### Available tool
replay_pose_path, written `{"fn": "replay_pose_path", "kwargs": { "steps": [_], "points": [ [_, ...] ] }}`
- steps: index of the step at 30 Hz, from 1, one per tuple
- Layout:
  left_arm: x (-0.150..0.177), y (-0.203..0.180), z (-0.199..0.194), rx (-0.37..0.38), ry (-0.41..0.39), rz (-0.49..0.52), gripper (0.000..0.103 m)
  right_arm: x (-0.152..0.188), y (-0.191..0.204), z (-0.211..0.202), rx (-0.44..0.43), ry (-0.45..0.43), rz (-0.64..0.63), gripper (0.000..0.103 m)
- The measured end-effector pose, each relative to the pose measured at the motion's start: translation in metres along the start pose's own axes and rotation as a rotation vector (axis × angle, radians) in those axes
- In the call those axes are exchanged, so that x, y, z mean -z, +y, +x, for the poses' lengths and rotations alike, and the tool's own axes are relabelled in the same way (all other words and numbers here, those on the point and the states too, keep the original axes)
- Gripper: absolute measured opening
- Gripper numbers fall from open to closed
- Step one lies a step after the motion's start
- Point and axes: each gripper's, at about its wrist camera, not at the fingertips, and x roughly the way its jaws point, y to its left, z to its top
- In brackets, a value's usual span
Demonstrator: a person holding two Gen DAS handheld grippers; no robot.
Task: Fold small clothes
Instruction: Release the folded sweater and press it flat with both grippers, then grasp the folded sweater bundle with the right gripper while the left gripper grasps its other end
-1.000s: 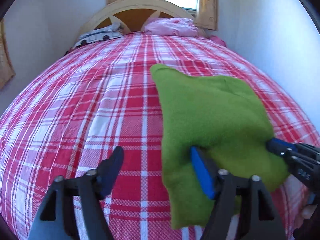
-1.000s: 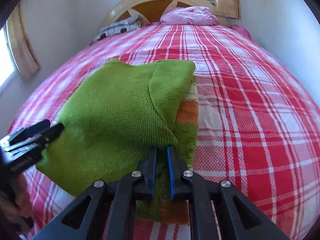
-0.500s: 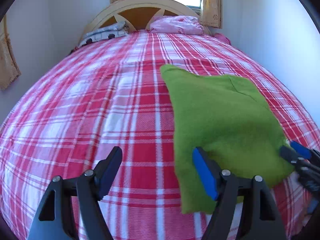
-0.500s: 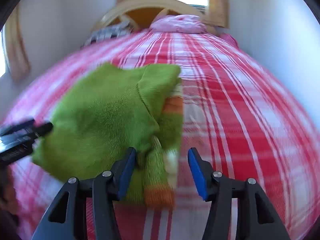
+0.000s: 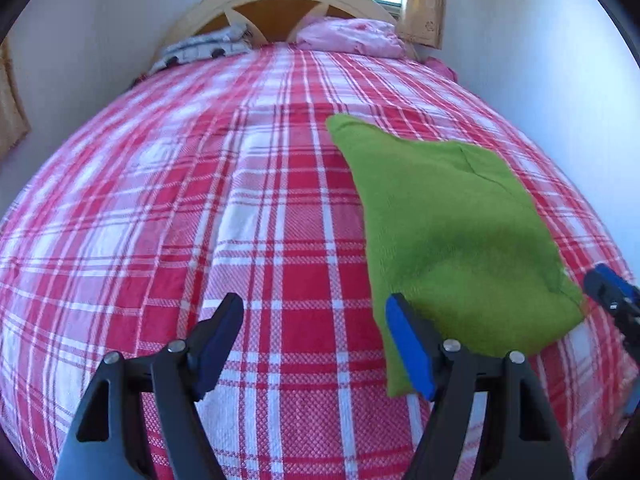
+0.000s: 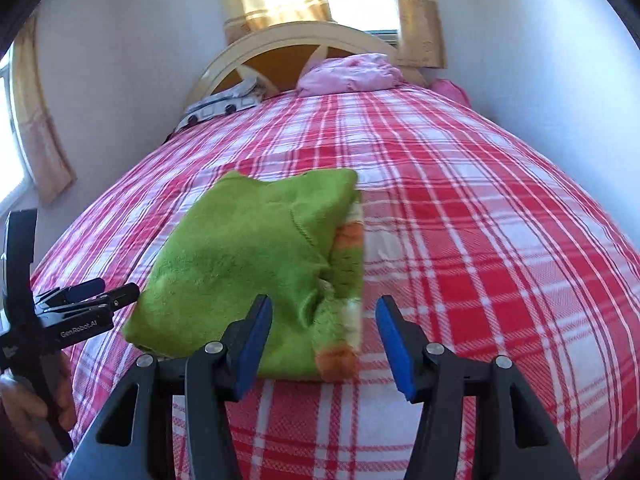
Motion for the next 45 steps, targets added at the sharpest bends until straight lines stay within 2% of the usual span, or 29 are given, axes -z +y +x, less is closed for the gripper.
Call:
{"fn": "replay_pose_path", "kwargs": {
  "steps": [3,6,9,13,17,19,22,24,27,28,30,34,36,38,40,41,43,45],
  "points": [
    [-0.010,0.002,-0.005,0.059,-0.028,-0.003,0.076,-0.001,0.003,0.005,-0.011,0.014,-0.025,0.061],
    [-0.035,0.002,0.001,0.131,-0.039,-0.017,0.076,-0.006,-0.006,0.006,-0.009,0.006,-0.006,0.067],
    [-0.060,0.005,0.025,0.218,0.009,-0.061,0.076,-0.019,-0.026,0.011,-0.074,0.002,0.078,0.076],
    [-0.076,0.002,0.065,0.335,0.104,-0.136,0.076,-0.044,-0.061,0.033,-0.283,0.006,0.276,0.078],
    [-0.068,0.000,0.108,0.407,0.200,-0.229,0.077,-0.057,-0.081,0.074,-0.281,0.041,0.350,0.079],
    [-0.059,0.005,0.116,0.449,0.185,-0.291,0.078,-0.057,-0.083,0.097,-0.327,0.092,0.371,0.079],
    [-0.056,0.001,0.115,0.461,0.141,-0.244,0.078,-0.048,-0.078,0.131,-0.364,0.177,0.356,0.079],
    [-0.055,-0.001,0.114,0.476,0.124,-0.209,0.078,-0.044,-0.071,0.134,-0.372,0.154,0.316,0.082],
    [-0.054,0.008,0.119,0.550,0.128,-0.254,0.077,-0.046,-0.052,0.139,-0.507,0.203,0.248,0.087],
    [-0.054,0.010,0.120,0.572,0.123,-0.269,0.077,-0.047,-0.043,0.140,-0.495,0.214,0.202,0.090],
    [-0.054,0.011,0.120,0.573,0.116,-0.267,0.076,-0.049,-0.033,0.145,-0.466,0.227,0.143,0.094],
    [-0.055,-0.007,0.116,0.496,0.097,-0.184,0.079,-0.055,-0.029,0.159,-0.460,0.210,0.176,0.096],
    [-0.057,-0.012,0.120,0.480,0.094,-0.177,0.077,-0.058,-0.023,0.160,-0.431,0.221,0.136,0.096],
    [-0.060,-0.015,0.124,0.463,0.089,-0.176,0.070,-0.059,-0.013,0.160,-0.378,0.236,0.066,0.090],
    [-0.059,-0.013,0.124,0.459,0.083,-0.179,0.061,-0.056,-0.014,0.157,-0.341,0.228,0.047,0.070],
    [-0.058,-0.010,0.123,0.455,0.079,-0.183,0.059,-0.055,-0.015,0.155,-0.339,0.219,0.060,0.066],
    [-0.056,-0.008,0.117,0.433,0.077,-0.170,0.054,-0.052,-0.016,0.150,-0.350,0.207,0.098,0.048],
    [-0.056,-0.011,0.109,0.395,0.075,-0.138,0.051,-0.051,-0.008,0.142,-0.301,0.183,0.074,0.043]
  ]
}}
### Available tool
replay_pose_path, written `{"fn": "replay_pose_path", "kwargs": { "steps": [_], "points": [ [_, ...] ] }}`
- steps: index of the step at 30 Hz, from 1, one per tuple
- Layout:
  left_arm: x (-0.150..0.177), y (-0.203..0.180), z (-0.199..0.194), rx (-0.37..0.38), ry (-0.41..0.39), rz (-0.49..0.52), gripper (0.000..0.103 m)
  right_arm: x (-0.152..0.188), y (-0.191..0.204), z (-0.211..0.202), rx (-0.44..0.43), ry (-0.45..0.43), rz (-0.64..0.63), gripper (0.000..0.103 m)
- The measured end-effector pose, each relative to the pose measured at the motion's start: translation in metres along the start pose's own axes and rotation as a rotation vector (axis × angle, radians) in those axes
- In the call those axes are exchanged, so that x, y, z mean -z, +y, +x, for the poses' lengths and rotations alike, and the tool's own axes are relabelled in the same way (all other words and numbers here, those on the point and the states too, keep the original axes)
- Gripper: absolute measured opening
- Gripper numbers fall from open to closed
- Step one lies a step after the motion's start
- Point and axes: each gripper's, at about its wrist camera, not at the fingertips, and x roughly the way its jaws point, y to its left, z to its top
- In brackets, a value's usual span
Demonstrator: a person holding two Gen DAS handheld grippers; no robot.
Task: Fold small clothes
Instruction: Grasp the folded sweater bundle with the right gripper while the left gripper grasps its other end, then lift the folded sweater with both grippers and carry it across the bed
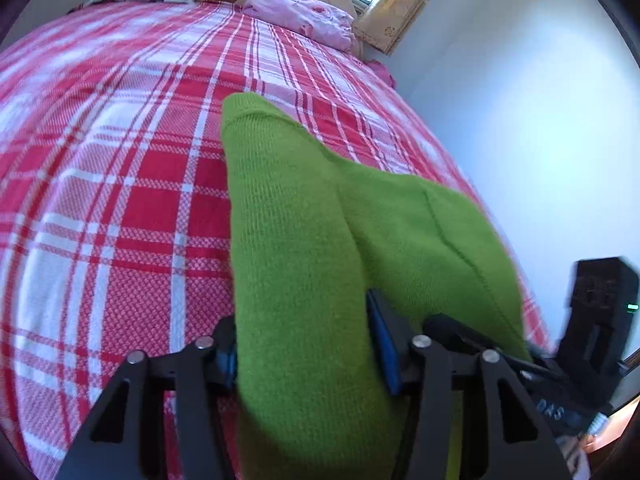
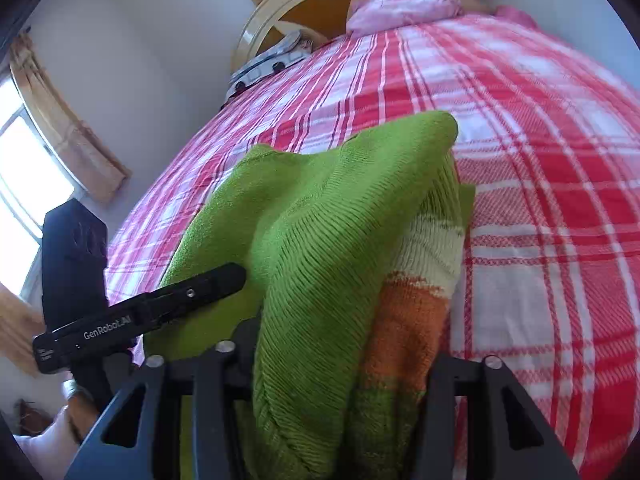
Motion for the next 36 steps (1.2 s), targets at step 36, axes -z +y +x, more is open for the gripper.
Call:
{"fn": "replay_pose_path", "kwargs": {
  "steps": [36],
  "points": [
    [0.087,-0.076,-0.089,-0.255,0.007,0.263,0.038,0.113,0.067,-0.105,0.072,-0.066,0.039,0.039]
  ]
}}
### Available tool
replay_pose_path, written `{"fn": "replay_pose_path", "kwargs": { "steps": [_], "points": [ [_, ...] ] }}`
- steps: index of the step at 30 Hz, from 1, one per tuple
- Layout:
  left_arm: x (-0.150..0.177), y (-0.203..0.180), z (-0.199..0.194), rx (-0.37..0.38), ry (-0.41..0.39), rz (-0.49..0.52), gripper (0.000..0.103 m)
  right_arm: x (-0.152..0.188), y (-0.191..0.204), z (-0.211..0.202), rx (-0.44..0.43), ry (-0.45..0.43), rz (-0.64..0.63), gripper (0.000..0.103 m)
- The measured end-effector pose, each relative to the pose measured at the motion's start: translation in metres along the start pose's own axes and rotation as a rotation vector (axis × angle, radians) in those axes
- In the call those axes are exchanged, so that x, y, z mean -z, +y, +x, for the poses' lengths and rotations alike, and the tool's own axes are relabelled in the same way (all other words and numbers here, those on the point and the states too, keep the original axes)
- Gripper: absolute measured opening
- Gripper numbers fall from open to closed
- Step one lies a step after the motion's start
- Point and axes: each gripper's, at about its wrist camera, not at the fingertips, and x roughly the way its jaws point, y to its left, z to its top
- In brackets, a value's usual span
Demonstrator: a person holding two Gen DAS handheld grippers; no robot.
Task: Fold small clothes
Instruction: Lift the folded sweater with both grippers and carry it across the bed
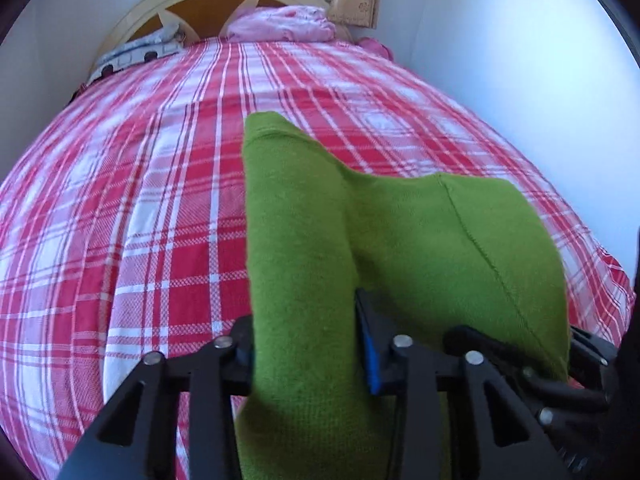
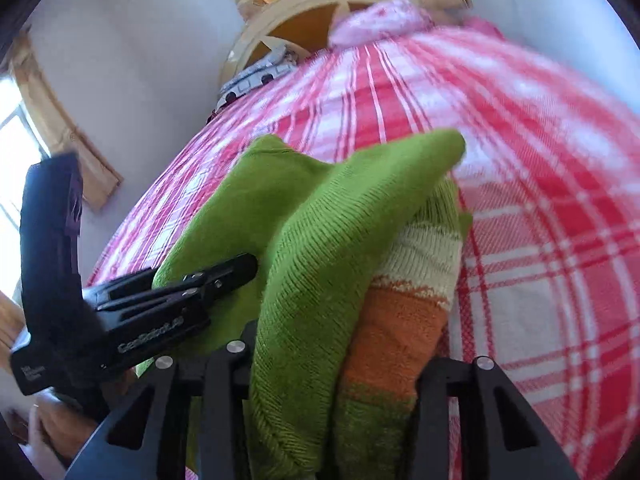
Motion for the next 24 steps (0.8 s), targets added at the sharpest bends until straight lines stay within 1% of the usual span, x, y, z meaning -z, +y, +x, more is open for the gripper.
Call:
{"fn": "replay_pose_path", "kwargs": {
  "steps": [4,6,10,14,19,24],
  "points": [
    [0.007,-0.019,-0.020,0.031,-0.030,0.037,0.038,0.007,0.023,-0.035,0.096,-0.061,-0.112,0.039],
    [0.010,-0.031,-0.029,0.053,-0.046,0.050,0.038,0.011,0.024,-0.053,0.117,-0.085,-0.129,0.039],
    [0.014,-0.052,-0.040,0.080,-0.063,0.075,0.038,0.021,0.016,-0.087,0.152,-0.119,-0.123,0.039],
    [0.021,-0.067,-0.042,0.093,-0.047,0.084,0.038,0.033,0.007,-0.109,0.180,-0.130,-0.110,0.039],
    [0.034,-0.082,-0.046,0.082,-0.037,0.114,0.038,0.051,0.001,-0.123,0.187,-0.126,-0.090,0.039],
    [0.045,-0.094,-0.055,0.100,-0.038,0.129,0.038,0.063,-0.001,-0.132,0.200,-0.136,-0.081,0.039]
  ]
}}
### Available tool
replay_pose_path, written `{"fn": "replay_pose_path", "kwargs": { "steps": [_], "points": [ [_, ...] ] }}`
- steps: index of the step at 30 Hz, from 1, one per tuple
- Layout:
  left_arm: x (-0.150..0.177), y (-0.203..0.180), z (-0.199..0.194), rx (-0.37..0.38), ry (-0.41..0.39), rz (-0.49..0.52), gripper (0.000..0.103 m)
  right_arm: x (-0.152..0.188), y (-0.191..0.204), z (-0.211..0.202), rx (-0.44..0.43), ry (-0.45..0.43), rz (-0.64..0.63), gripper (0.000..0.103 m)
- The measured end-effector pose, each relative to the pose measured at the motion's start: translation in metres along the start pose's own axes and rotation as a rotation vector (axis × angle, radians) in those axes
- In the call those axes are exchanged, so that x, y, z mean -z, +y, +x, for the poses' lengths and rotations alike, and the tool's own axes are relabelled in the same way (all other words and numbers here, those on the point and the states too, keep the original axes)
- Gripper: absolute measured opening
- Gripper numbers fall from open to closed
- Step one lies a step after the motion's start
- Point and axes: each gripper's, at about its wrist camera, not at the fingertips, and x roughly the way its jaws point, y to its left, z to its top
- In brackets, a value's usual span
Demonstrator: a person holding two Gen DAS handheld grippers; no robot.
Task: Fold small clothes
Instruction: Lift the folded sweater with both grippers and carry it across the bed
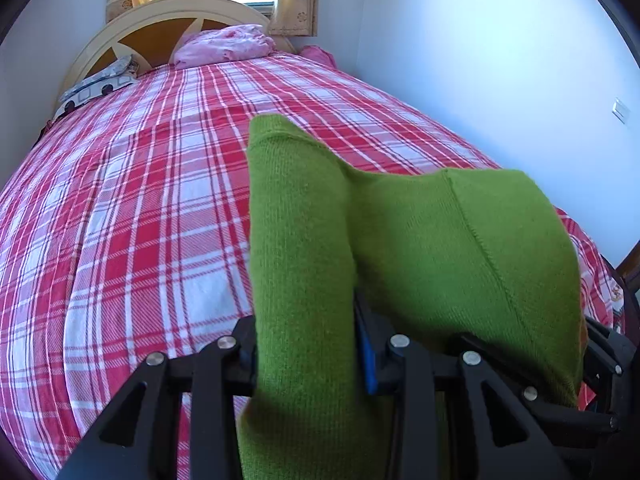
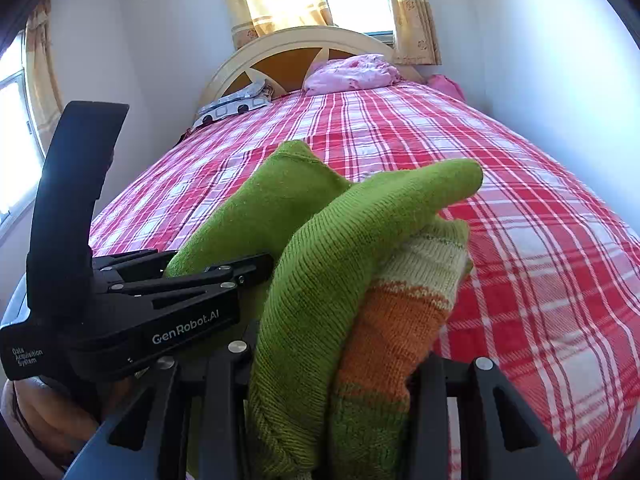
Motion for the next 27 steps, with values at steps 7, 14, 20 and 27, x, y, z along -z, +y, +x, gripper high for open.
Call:
{"fn": "replay_pose_path", "kwargs": {
  "steps": [7,14,20,27],
  "points": [
    [0.004,-0.036,-0.007,0.042,-0.031,0.028,0.038,0.014,-0.010,-0.031,0.050,-0.046,-0.016,0.039],
    [-0.004,-0.081,-0.004,0.088,-0.043,0.100,0.038,0.021,-0.040,-0.058,0.109,-0.089,0.013,0.039],
    [-0.015,-0.124,0.003,0.140,-0.057,0.162,0.038,0.025,-0.080,-0.081,0.174,-0.132,0.083,0.039],
    [-0.028,-0.172,0.015,0.202,-0.072,0.239,0.038,0.029,-0.120,-0.103,0.258,-0.170,0.151,0.039]
  ]
}}
